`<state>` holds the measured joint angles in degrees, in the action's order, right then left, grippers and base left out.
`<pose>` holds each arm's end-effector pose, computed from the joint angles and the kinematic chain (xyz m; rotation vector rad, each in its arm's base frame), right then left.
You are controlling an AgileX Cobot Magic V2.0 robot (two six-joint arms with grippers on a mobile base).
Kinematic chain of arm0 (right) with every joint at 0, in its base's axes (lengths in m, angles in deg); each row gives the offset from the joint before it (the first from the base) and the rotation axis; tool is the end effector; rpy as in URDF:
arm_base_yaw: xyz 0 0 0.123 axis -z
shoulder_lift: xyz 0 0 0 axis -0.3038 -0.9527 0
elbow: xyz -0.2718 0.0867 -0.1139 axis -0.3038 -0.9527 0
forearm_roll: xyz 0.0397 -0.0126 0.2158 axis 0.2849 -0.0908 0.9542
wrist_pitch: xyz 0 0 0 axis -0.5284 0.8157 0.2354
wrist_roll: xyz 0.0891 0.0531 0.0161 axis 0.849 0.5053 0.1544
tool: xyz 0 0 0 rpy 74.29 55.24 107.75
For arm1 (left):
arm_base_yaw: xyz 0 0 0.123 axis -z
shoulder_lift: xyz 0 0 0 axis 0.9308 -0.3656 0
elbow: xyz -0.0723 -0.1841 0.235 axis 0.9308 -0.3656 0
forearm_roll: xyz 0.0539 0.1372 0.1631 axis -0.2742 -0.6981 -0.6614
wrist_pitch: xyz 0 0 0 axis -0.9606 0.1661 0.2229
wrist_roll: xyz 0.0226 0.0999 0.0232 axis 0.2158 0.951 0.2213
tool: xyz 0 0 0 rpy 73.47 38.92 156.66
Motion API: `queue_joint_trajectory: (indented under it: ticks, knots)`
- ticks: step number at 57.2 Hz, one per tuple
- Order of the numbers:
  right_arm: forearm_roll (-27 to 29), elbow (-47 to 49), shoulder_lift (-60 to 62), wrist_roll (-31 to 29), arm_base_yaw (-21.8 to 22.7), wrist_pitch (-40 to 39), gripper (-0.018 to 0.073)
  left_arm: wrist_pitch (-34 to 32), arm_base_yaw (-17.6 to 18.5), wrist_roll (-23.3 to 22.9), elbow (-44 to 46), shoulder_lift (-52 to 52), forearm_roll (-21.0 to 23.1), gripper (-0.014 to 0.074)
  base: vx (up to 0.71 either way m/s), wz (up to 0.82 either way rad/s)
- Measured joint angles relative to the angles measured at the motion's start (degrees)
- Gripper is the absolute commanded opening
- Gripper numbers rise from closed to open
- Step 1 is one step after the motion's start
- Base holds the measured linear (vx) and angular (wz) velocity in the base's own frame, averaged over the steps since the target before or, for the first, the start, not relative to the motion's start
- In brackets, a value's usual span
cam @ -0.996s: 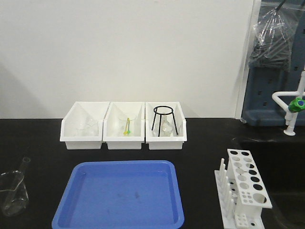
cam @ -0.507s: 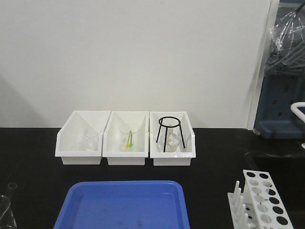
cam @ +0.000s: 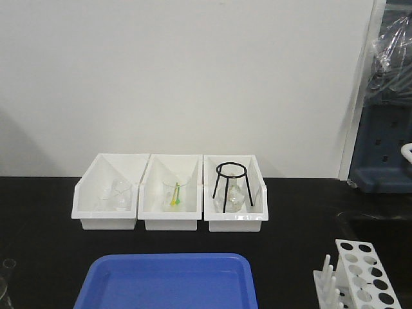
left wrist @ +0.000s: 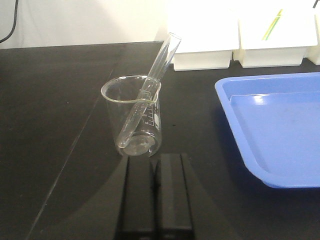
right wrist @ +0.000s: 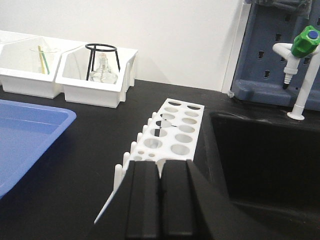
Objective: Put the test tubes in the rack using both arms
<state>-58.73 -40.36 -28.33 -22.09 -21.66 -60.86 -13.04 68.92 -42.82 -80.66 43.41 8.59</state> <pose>0.0156 -0.0008 0.1883 -0.1712 1.6513 -0.0801 0.0134 0.0045 0.1761 0.0089 1.7844 0.0617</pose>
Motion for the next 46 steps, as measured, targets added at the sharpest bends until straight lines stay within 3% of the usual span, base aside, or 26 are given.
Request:
queue_joint_trajectory:
  ticks: [11,24,46]
  knots:
    - [-0.3,0.0,0.0,-0.1,0.0,0.0,-0.0009,0.0,0.0,0.1,0.0,0.0,-0.1,-0.0001,0.00,0.00]
    - [-8.0,0.0,0.0,-7.1,0.0,0.0,-0.0009,0.0,0.0,2.9,0.0,0.0,-2.8,-0.0001,0.00,0.00]
    - [-9.0,0.0,0.0,-8.8,0.0,0.0,-0.0009,-1.1,0.0,5.4,0.0,0.0,-3.5,-0.0001,0.00,0.00]
